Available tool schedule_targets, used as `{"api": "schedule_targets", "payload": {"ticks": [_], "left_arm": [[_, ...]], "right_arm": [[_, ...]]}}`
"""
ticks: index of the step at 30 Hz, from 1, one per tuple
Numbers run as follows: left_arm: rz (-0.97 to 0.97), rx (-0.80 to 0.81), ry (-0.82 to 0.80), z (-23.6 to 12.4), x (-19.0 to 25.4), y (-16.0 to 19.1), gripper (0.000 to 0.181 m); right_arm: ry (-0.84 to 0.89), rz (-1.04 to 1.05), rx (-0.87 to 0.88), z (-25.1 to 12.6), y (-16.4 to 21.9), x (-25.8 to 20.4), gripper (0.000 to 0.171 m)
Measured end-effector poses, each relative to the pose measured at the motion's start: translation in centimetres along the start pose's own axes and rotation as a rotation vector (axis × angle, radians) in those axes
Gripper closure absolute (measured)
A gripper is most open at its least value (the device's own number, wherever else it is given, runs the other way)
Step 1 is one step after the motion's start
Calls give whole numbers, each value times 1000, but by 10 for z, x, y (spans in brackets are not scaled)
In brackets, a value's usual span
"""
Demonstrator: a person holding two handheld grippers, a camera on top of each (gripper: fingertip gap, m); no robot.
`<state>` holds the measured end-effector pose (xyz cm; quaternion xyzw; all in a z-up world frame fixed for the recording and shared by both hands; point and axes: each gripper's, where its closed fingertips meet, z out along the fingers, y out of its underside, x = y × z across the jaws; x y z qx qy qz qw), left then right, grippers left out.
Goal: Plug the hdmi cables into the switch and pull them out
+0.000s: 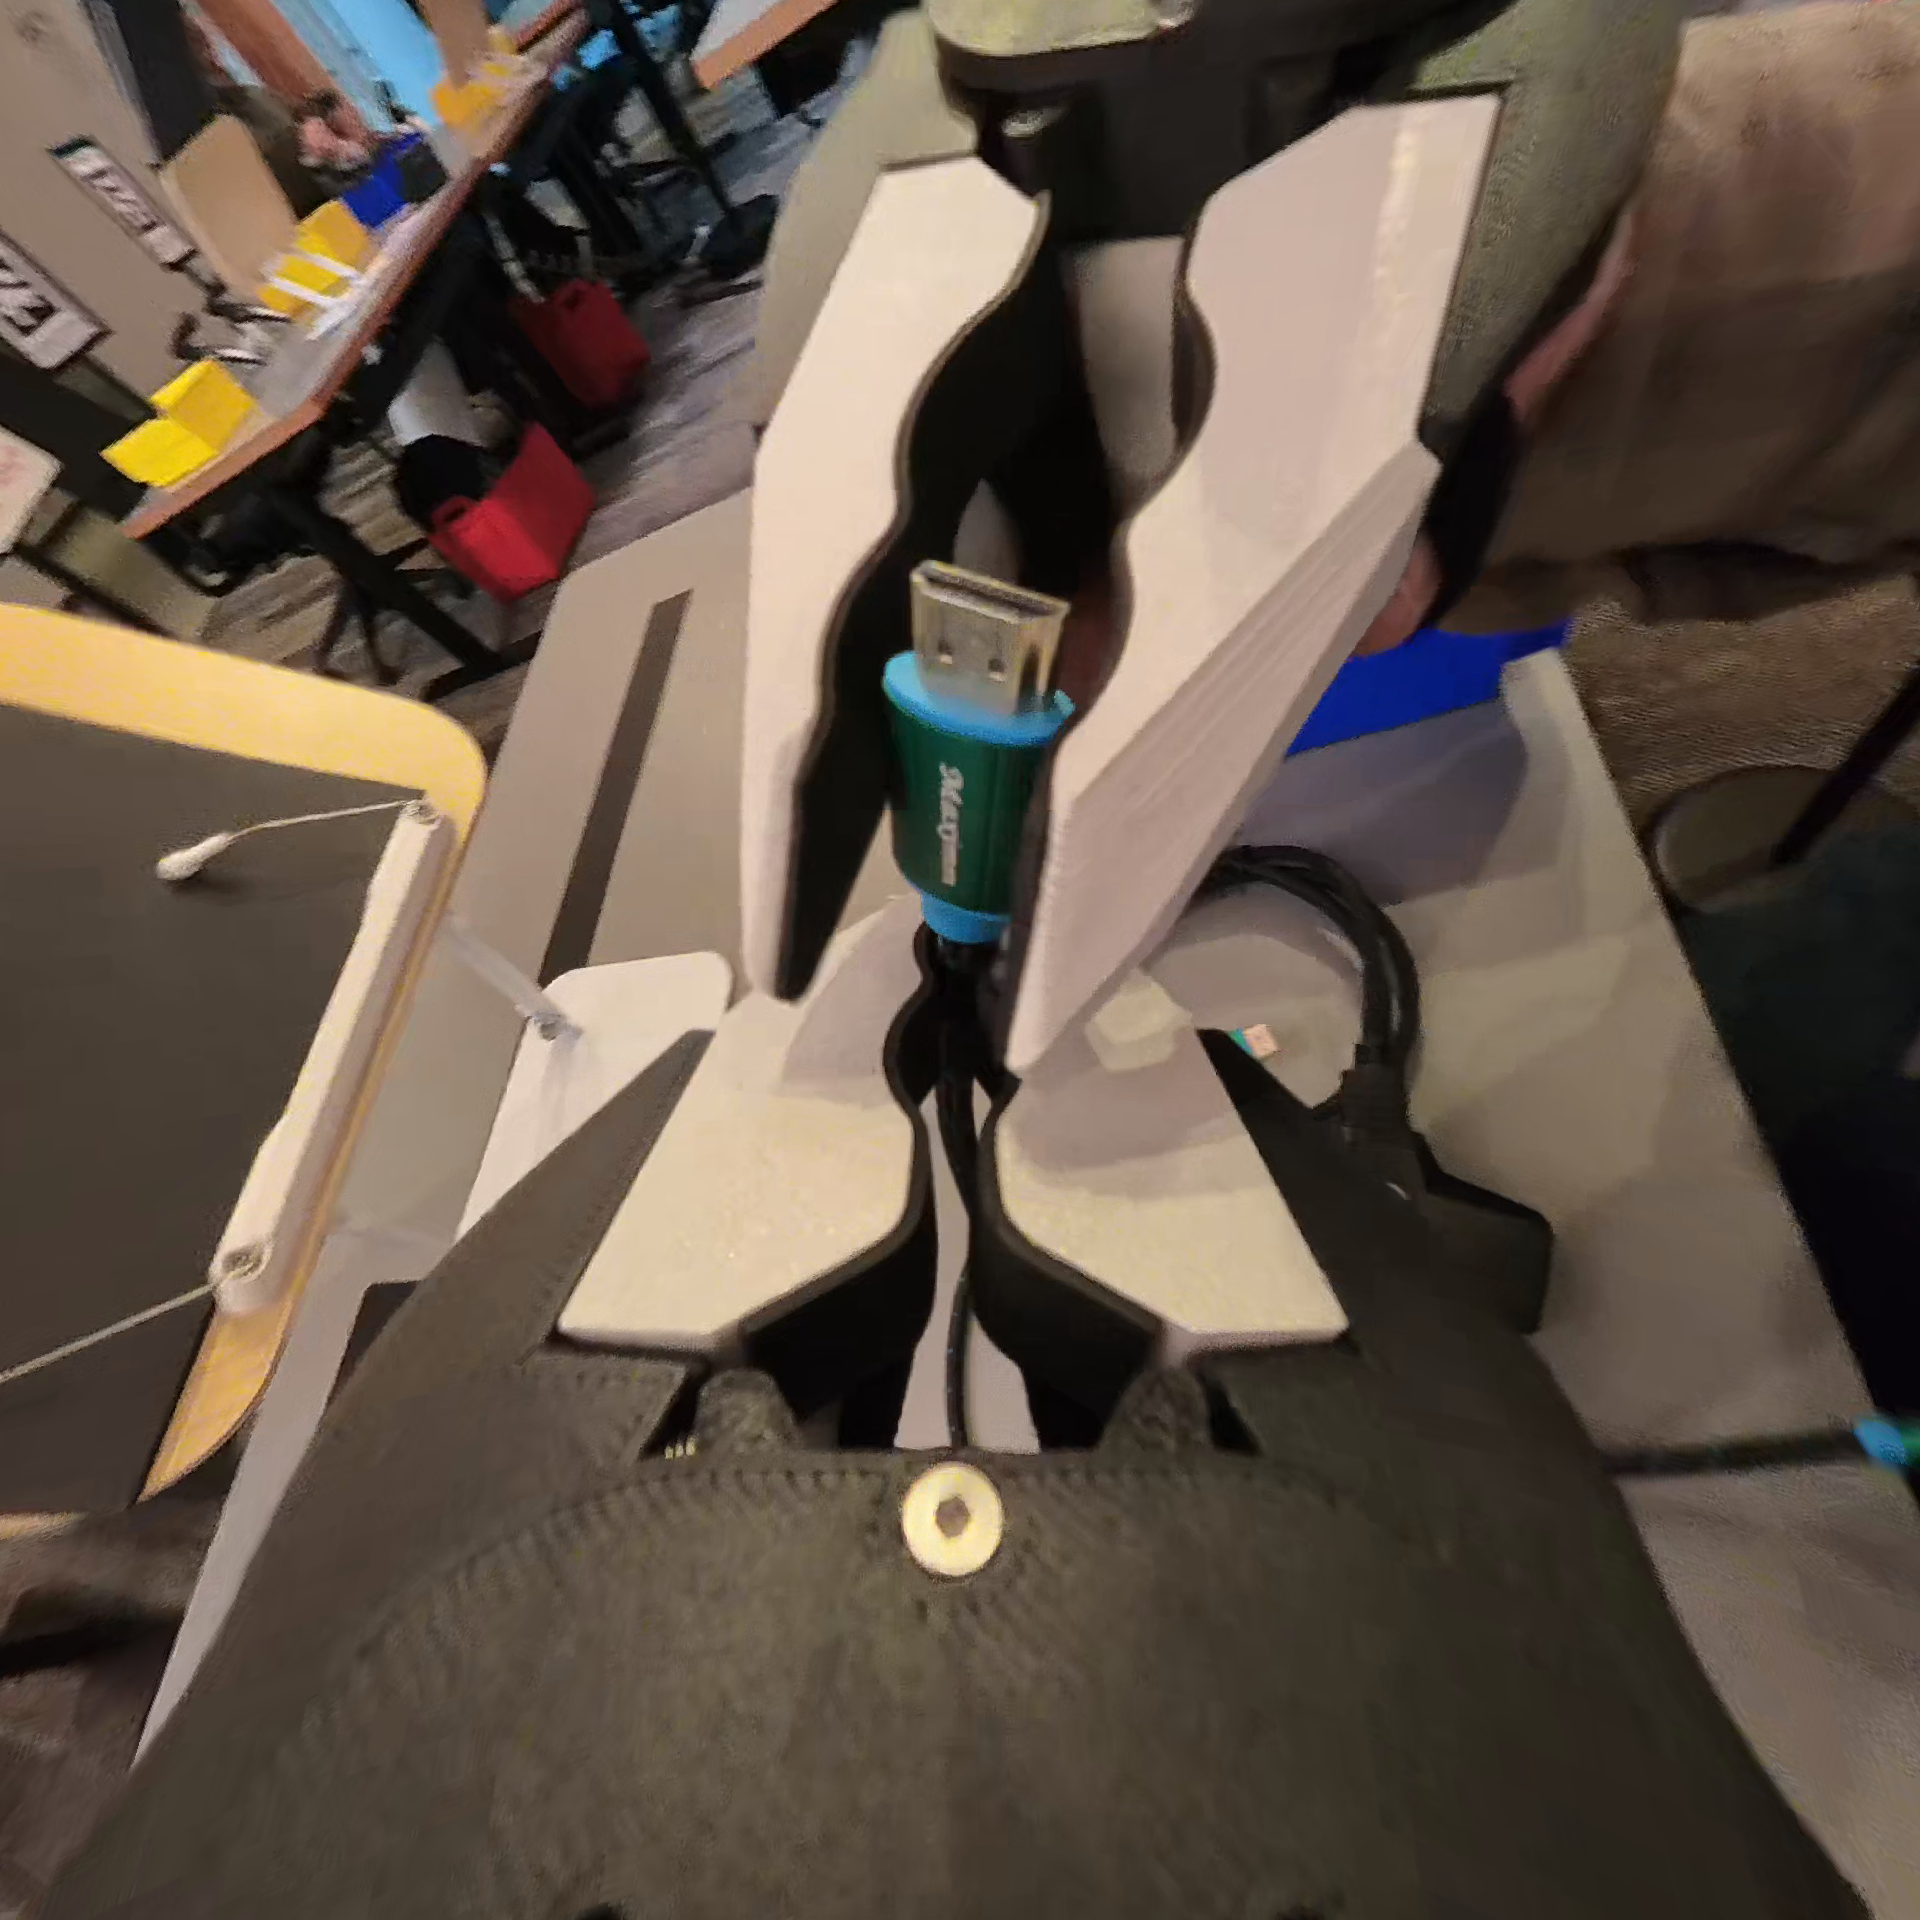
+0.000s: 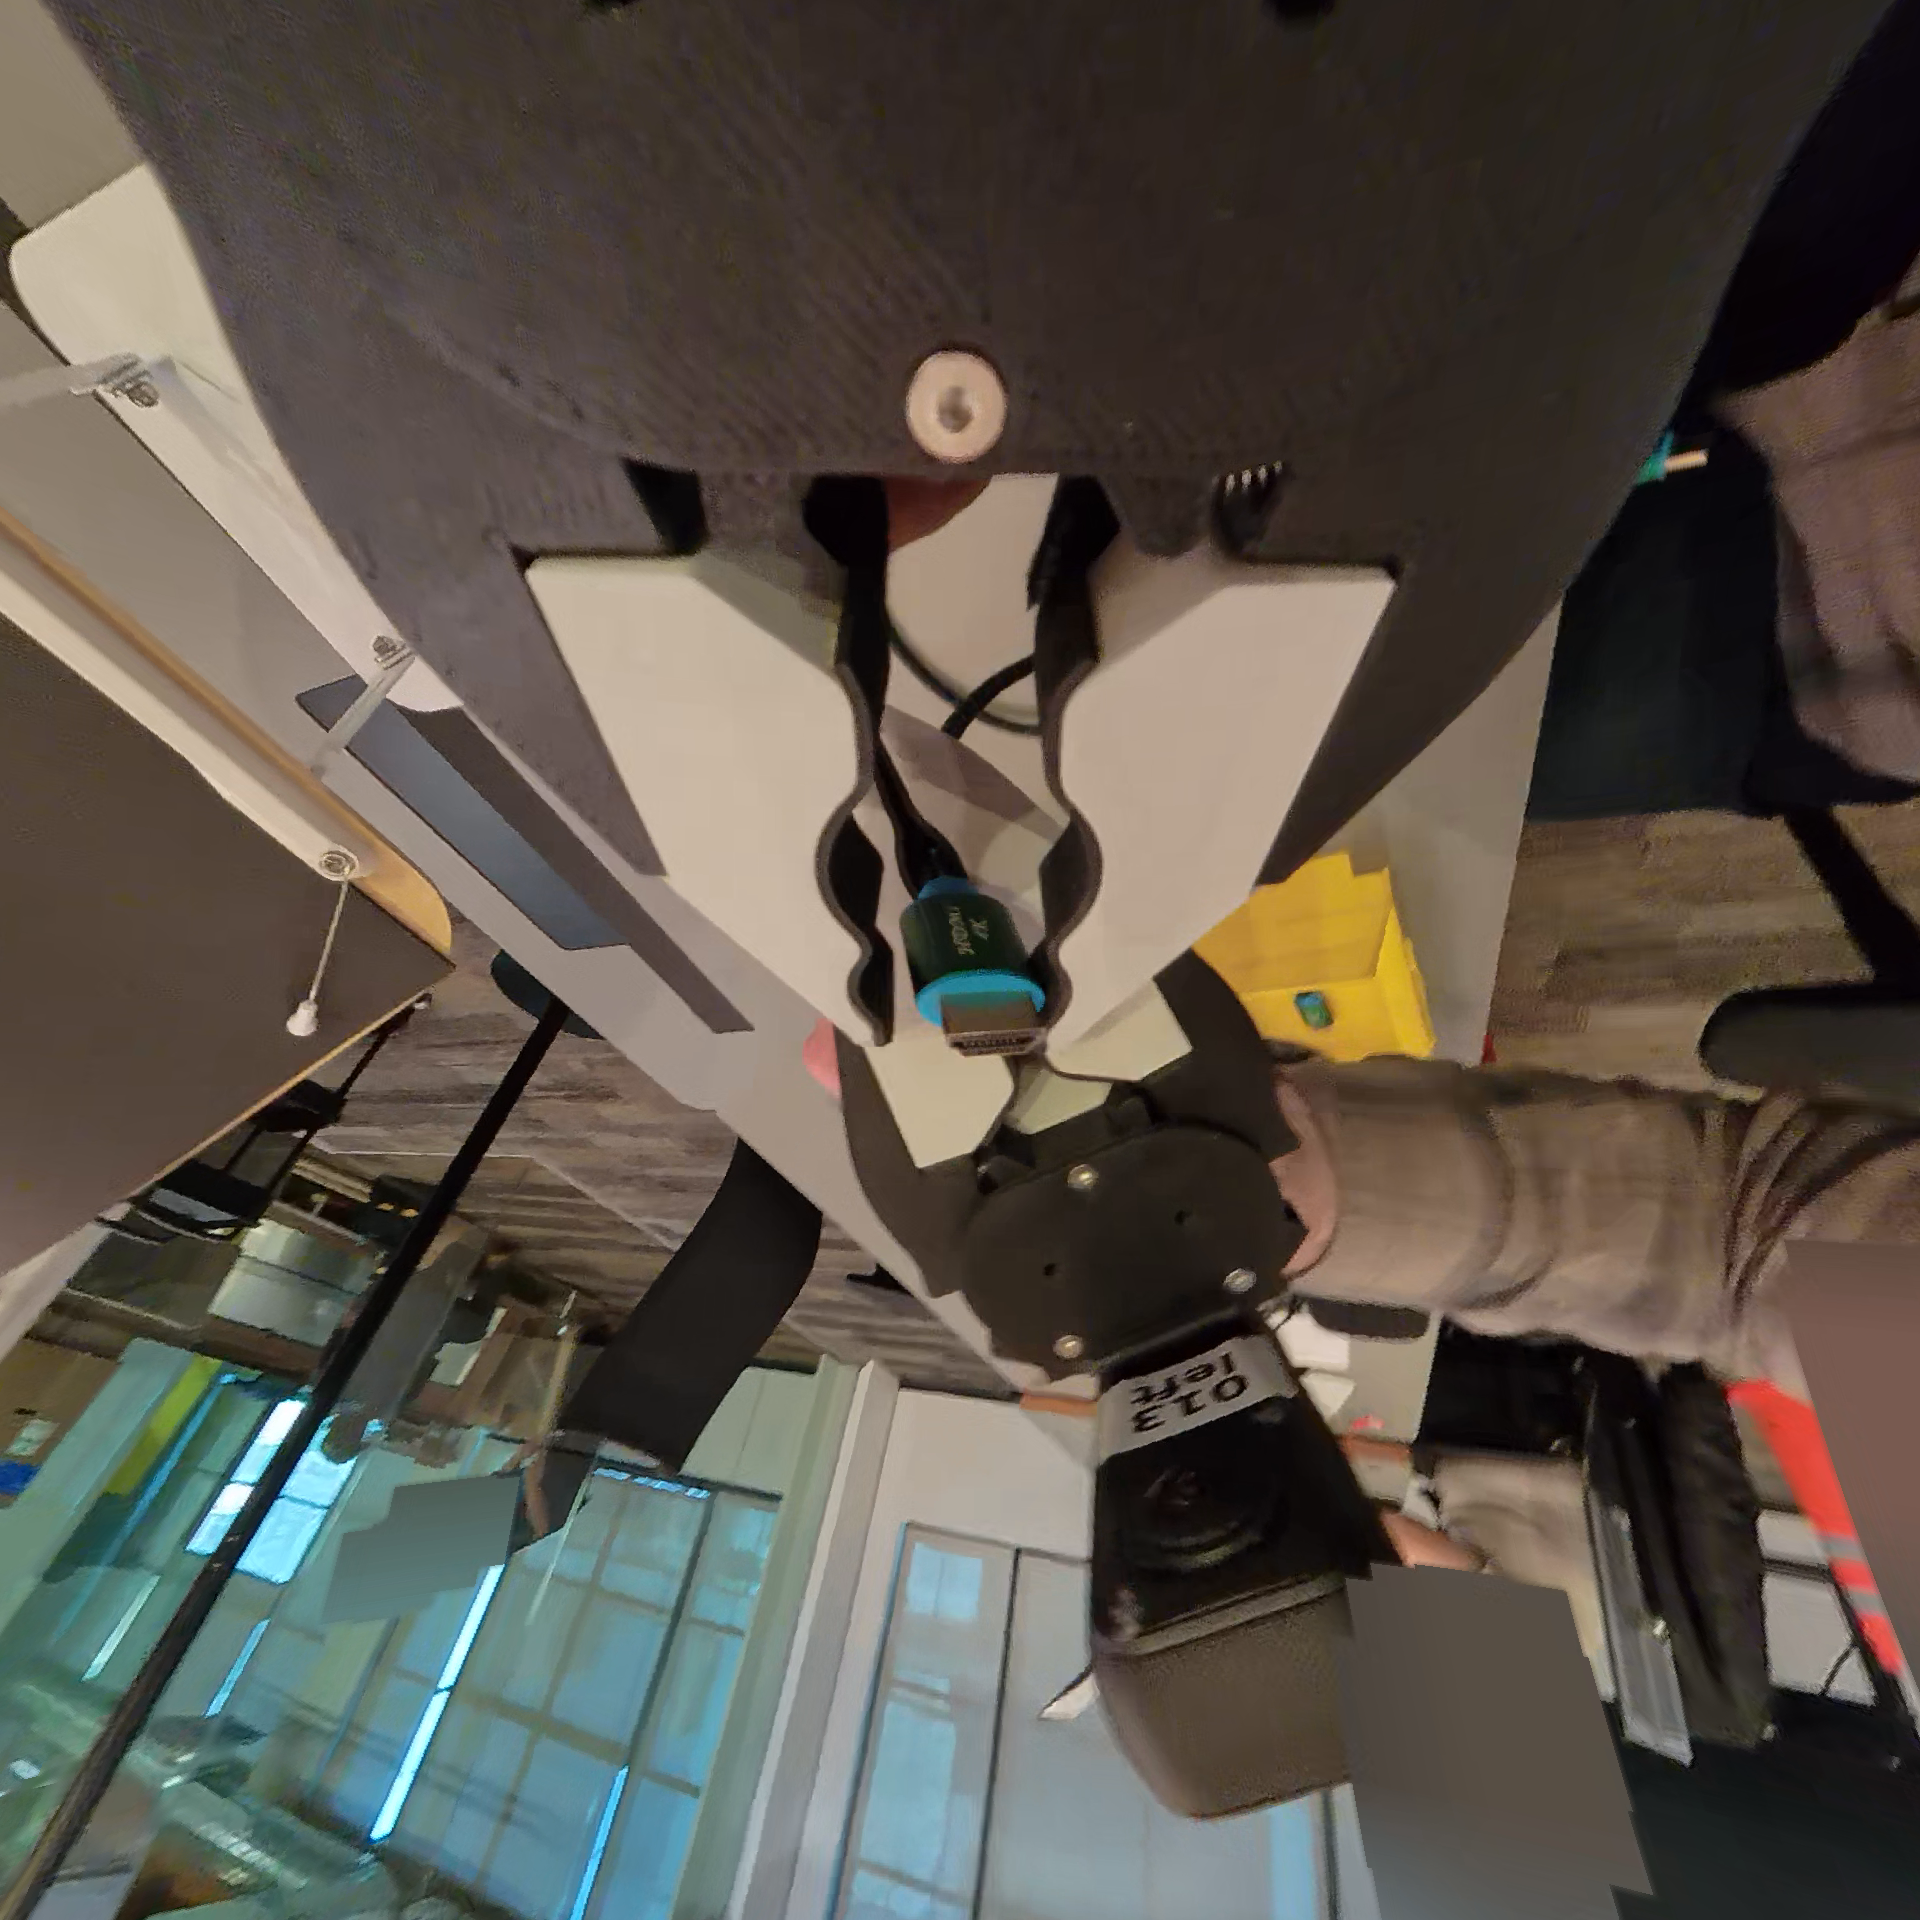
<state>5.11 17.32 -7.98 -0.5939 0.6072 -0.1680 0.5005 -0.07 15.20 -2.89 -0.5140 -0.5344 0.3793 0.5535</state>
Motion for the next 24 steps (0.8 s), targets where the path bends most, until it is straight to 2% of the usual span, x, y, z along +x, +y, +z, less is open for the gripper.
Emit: {"api": "schedule_targets", "payload": {"ticks": [4, 11, 16, 19, 24], "left_arm": [[3, 30, 153, 7, 18, -13, 181], [76, 65, 214, 23, 28, -40, 181], [145, 75, 307, 40, 51, -56, 181], [183, 81, 356, 52, 65, -67, 181], [283, 59, 446, 70, 96, -79, 181]], "right_arm": [[-31, -48, -95, -16, 0, -7, 152], [150, -79, -109, -63, -13, -2, 137], [306, -88, -125, -98, -12, -15, 135], [388, -62, -101, -114, -12, -24, 124], [460, -58, -147, -135, 0, -37, 125]]}}
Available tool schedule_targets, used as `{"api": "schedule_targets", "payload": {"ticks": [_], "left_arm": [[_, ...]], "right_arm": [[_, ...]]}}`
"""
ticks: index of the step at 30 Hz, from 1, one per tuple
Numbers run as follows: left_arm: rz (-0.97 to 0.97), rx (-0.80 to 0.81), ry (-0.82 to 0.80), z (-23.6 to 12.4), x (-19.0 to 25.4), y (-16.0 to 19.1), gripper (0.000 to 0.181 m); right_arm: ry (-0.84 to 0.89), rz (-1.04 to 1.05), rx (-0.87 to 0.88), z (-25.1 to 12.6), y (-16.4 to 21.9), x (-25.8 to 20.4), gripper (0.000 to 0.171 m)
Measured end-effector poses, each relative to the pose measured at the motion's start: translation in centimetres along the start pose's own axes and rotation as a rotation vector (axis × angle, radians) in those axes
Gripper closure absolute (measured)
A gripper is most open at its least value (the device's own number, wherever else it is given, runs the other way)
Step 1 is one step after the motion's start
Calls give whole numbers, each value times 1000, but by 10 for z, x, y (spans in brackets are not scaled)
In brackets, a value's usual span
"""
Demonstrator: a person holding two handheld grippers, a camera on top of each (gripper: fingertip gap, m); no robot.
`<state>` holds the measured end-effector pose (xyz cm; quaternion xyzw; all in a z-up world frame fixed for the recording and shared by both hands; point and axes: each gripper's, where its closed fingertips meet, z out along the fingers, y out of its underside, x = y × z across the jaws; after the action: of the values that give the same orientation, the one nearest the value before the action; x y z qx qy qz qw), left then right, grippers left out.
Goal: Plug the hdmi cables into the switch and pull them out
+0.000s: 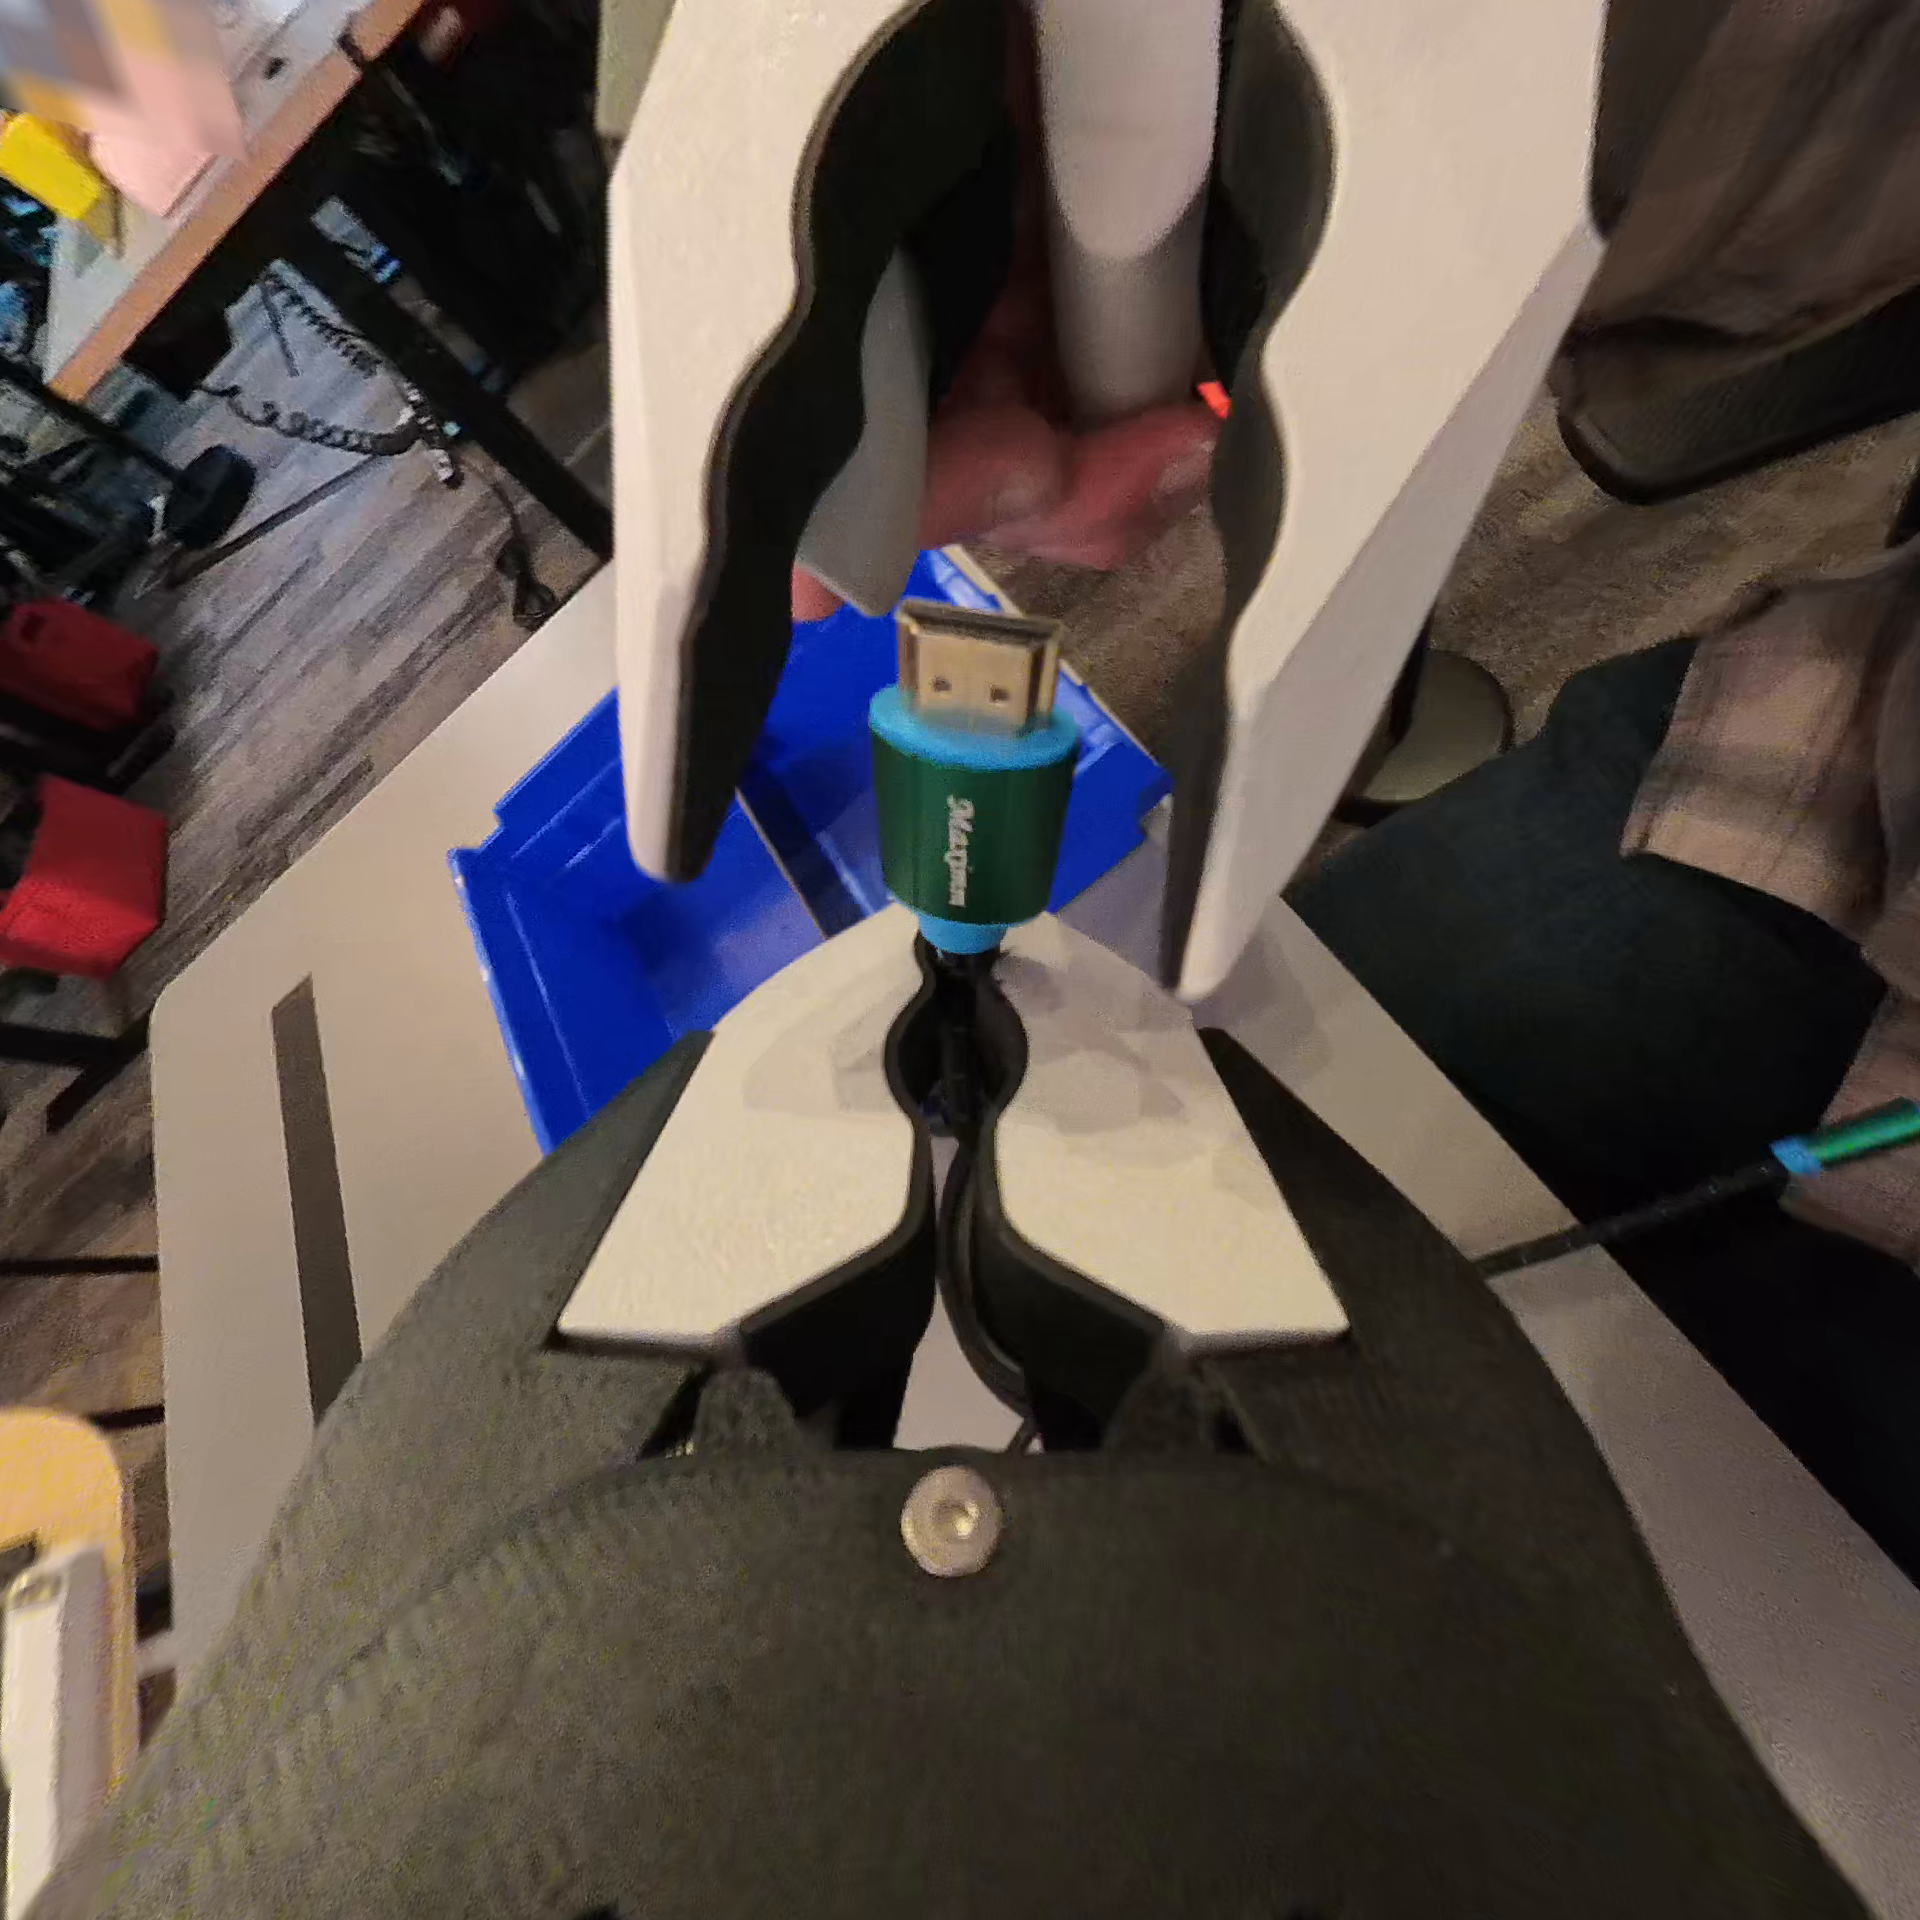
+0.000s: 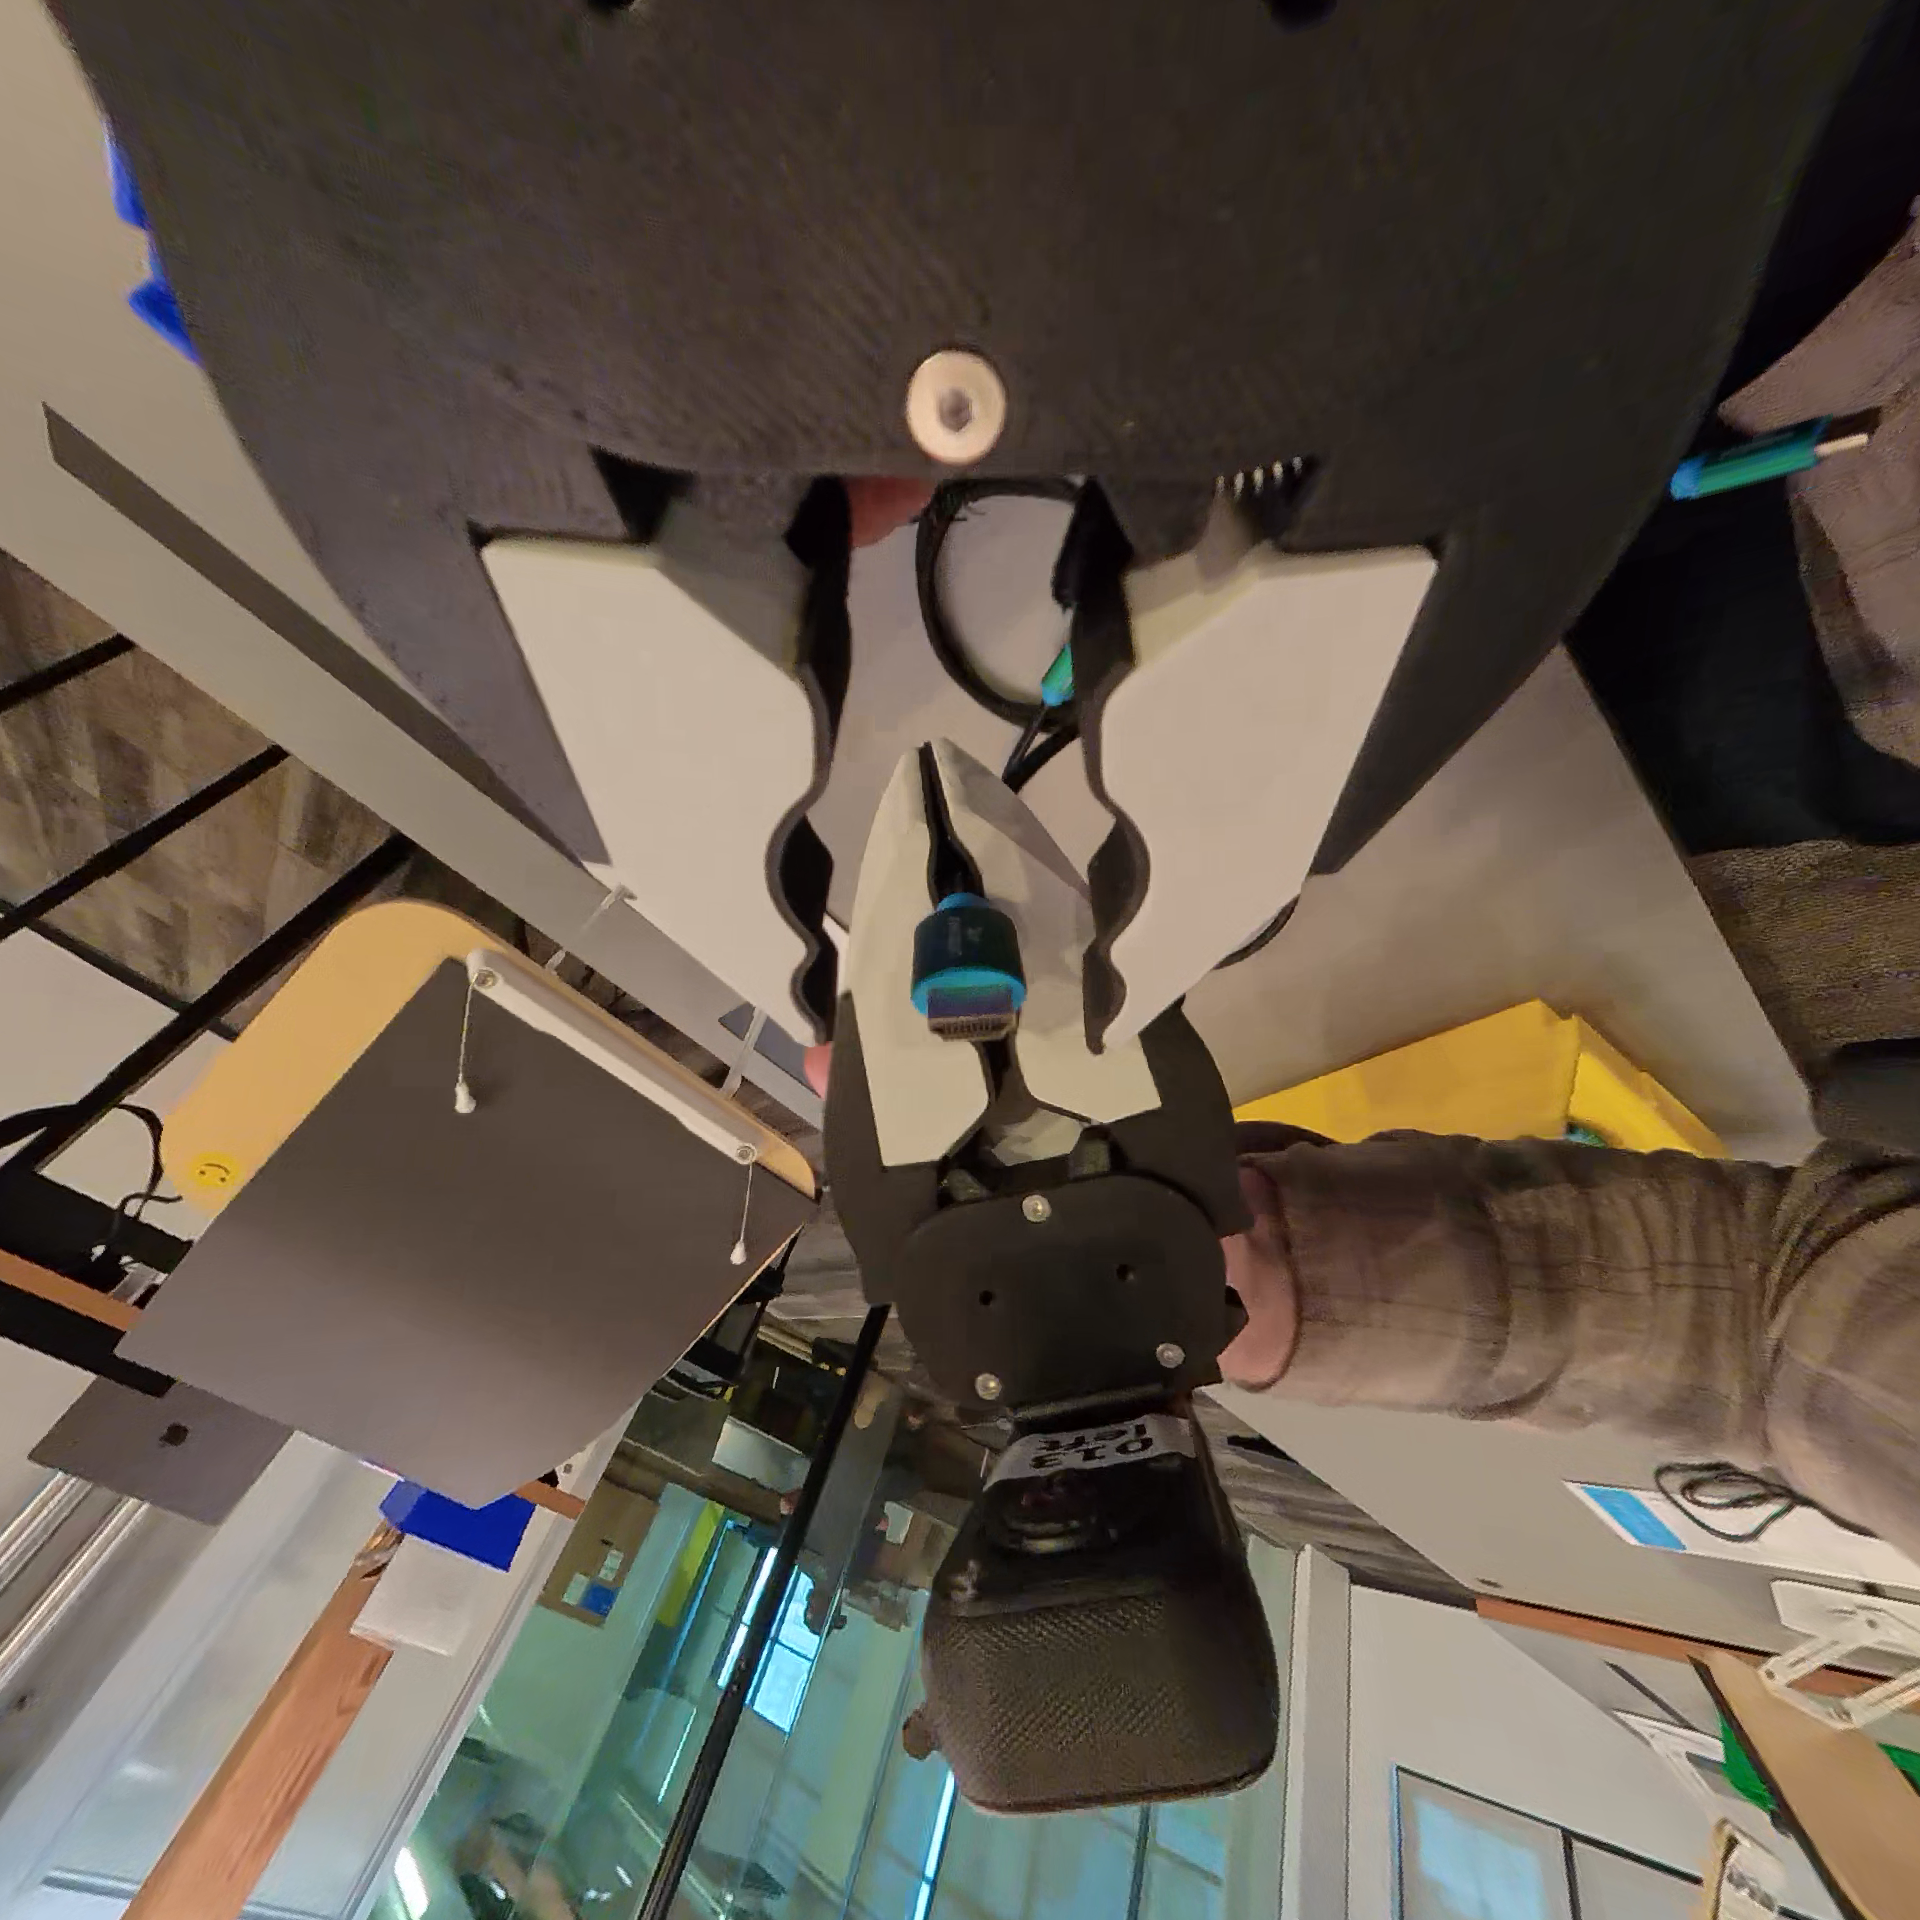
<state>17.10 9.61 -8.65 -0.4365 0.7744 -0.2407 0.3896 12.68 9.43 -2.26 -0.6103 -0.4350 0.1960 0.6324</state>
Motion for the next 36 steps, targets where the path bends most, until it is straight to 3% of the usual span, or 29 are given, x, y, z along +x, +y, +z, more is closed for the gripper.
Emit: {"api": "schedule_targets", "payload": {"ticks": [4, 15, 23, 32, 36], "left_arm": [[67, -18, 80, 14, 15, -11, 181], [4, -6, 42, -4, 14, -8, 181], [-4, -84, 43, -15, 28, 14, 181], [-146, -97, -180, -52, 13, 35, 180], [-207, -112, -313, -75, 6, 49, 158]], "right_arm": [[-30, -13, -33, -9, 8, -11, 152], [-48, -4, -17, -11, 5, -12, 152], [-166, -25, -27, 16, 6, -34, 156], [-259, 6, 75, 59, -18, -40, 158], [-282, 8, 105, 81, -27, -39, 158]]}}
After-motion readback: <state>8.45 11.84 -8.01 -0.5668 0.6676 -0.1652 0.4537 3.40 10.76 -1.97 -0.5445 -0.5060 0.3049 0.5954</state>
